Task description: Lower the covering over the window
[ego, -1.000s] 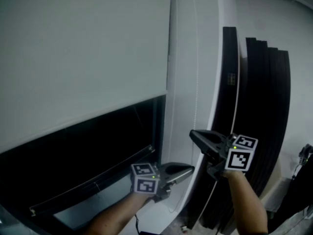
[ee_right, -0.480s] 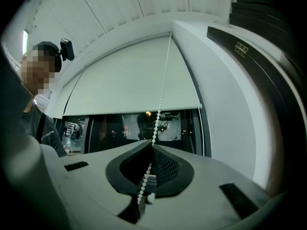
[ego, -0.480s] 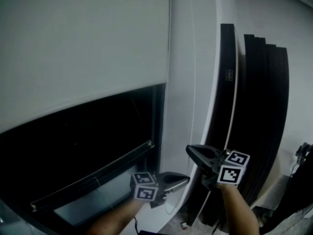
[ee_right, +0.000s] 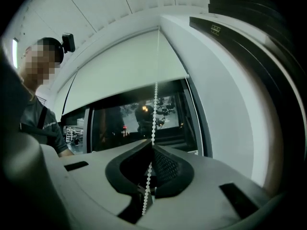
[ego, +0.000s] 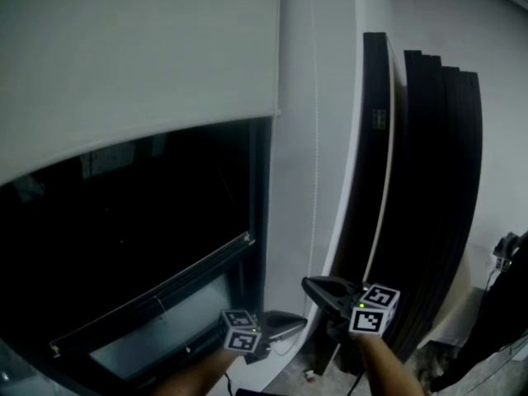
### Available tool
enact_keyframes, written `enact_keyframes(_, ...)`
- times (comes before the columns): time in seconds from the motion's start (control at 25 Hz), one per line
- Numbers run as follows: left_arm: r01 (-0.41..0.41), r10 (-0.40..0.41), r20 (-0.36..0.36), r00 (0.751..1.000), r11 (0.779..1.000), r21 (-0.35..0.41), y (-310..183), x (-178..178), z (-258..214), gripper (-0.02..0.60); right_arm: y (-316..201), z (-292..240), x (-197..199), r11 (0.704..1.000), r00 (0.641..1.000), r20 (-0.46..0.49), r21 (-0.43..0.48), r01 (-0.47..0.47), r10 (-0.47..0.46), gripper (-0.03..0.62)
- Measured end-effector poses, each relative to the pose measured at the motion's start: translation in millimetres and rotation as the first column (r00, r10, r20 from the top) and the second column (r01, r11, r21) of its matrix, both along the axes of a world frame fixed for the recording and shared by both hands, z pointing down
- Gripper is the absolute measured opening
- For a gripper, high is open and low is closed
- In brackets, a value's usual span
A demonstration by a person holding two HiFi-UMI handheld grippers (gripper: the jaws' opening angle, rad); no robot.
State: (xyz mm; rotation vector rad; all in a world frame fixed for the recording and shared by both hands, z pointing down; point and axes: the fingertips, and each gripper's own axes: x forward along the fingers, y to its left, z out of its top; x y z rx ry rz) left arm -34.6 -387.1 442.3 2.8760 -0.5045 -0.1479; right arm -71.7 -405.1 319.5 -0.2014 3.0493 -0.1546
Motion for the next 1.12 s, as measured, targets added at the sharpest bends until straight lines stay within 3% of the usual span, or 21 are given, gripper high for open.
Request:
enact_keyframes(0.24, 0.006, -0.006, -0.020, 1.000, 0.999, -0.047, 6, -1, 29, 0.000, 9, 29, 3, 1.000, 1.000, 0.020, -0.028, -0.001, 0.001, -0.014)
enact_keyframes(0.32, 0.022, -0.022, -0.016, 1.000, 0.999, -0.031, 6, 0, 29, 0.000, 11, 29, 2, 1.000, 1.000, 0.022, -0.019, 0.000, 0.000, -0.014)
enact_keyframes(0.52, 0.070, -0.073, 0.095, 0.993, 0.997, 0.039, 9, -8, 26, 0.003, 13, 27, 4, 1.000, 1.000, -0.006, -0.002, -0.003, 0.003, -0.014)
enact_keyframes(0.6, 0.106, -0.107, 0.056, 0.993, 0.994, 0.026, 4, -28, 15, 0.020, 12, 27, 9, 1.000, 1.000, 0.012, -0.020, -0.008, 0.008, -0.014)
enact_keyframes(0.68, 0.162, -0.161, -0.029, 0.986, 0.986, 0.037, -5, -52, -18, 0.041, 12, 26, 11, 1.000, 1.000, 0.015, -0.023, -0.008, 0.008, -0.014)
enact_keyframes(0.8, 0.224, -0.208, -0.126, 0.970, 0.966, 0.129, -13, -73, -94, 0.041, 14, 27, 9, 1.000, 1.000, 0.002, -0.012, -0.001, 0.001, -0.014)
enact_keyframes(0.88, 0.214, -0.189, -0.137, 0.972, 0.955, 0.203, -13, -70, -143, 0.053, 15, 27, 7, 1.000, 1.000, 0.003, -0.013, 0.004, -0.004, -0.014)
enact_keyframes(0.92, 0.193, -0.164, -0.137, 0.977, 0.954, 0.230, -12, -65, -164, 0.089, 15, 27, 6, 1.000, 1.000, 0.006, -0.016, 0.005, -0.005, -0.014)
enact_keyframes(1.04, 0.144, -0.098, -0.188, 0.977, 0.958, 0.250, -14, -55, -214, 0.112, 16, 28, 5, 1.000, 1.000, 0.005, -0.019, 0.003, -0.003, -0.014)
enact_keyframes(1.12, 0.152, -0.101, -0.197, 0.975, 0.952, 0.264, -21, -51, -234, 0.112, 17, 29, 4, 1.000, 1.000, -0.004, -0.015, 0.004, -0.005, -0.015)
